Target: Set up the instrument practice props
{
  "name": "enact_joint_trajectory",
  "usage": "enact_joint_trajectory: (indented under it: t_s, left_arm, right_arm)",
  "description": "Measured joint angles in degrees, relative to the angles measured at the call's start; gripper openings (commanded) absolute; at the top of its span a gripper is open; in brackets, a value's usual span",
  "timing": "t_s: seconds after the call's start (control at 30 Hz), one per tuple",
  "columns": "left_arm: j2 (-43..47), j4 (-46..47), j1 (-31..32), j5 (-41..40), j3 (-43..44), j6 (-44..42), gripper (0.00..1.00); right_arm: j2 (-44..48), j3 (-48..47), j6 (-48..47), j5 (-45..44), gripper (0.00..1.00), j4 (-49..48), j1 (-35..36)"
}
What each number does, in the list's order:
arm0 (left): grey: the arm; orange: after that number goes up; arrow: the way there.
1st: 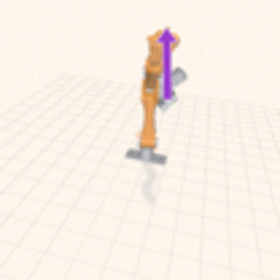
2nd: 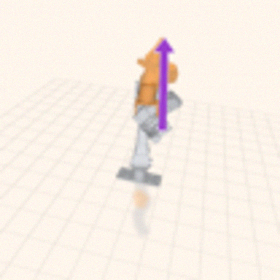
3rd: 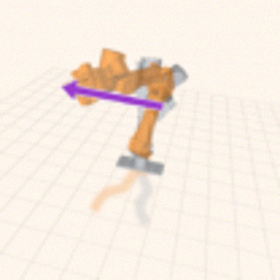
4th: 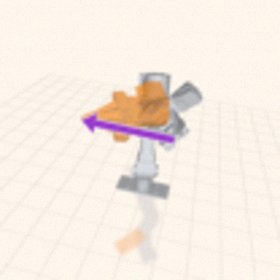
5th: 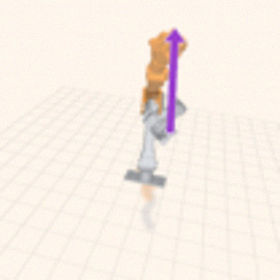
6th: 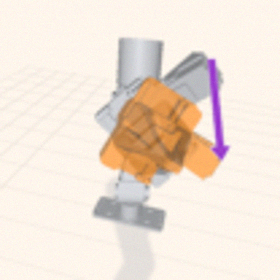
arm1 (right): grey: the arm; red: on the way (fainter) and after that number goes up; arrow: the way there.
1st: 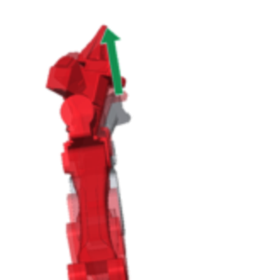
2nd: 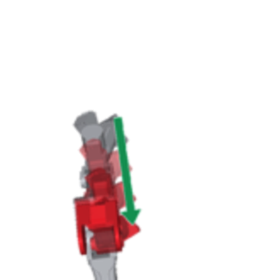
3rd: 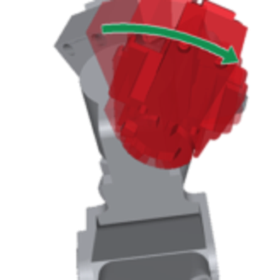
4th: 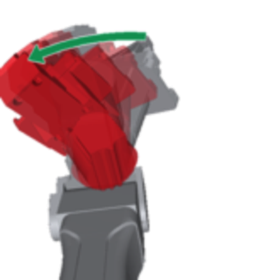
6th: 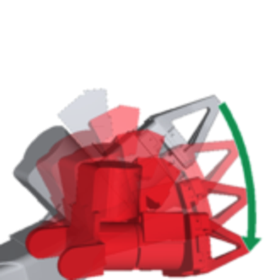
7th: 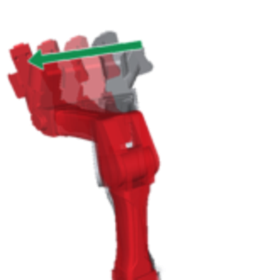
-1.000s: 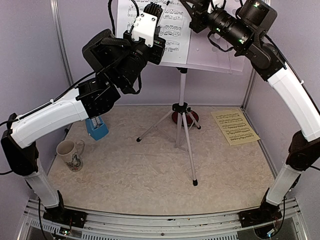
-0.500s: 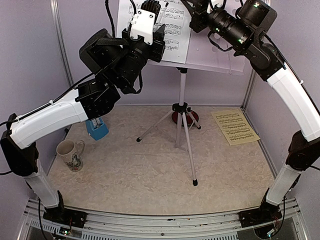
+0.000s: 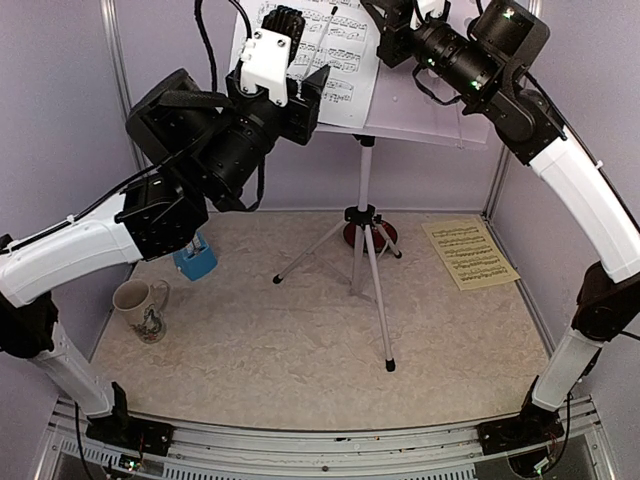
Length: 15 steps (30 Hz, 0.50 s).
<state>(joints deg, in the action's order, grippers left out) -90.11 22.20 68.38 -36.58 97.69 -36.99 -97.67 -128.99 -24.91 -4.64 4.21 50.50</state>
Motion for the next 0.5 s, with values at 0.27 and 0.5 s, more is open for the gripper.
enact_joint_trajectory:
  t_s: [0.27,0.5]
  left_arm:
    - [18.5,-10.9,-7.9,8.9,-8.6,17.2,0.53]
    - [23.0,-15.2,-17.9,17.0,-11.0,26.5,0.56]
  right_arm:
    - [0.5,1.6,-0.8,-0.6,0.00,-1.2,0.0]
    - [0.7,2.1,-1.8,-0.8,0.00,-1.6,0.0]
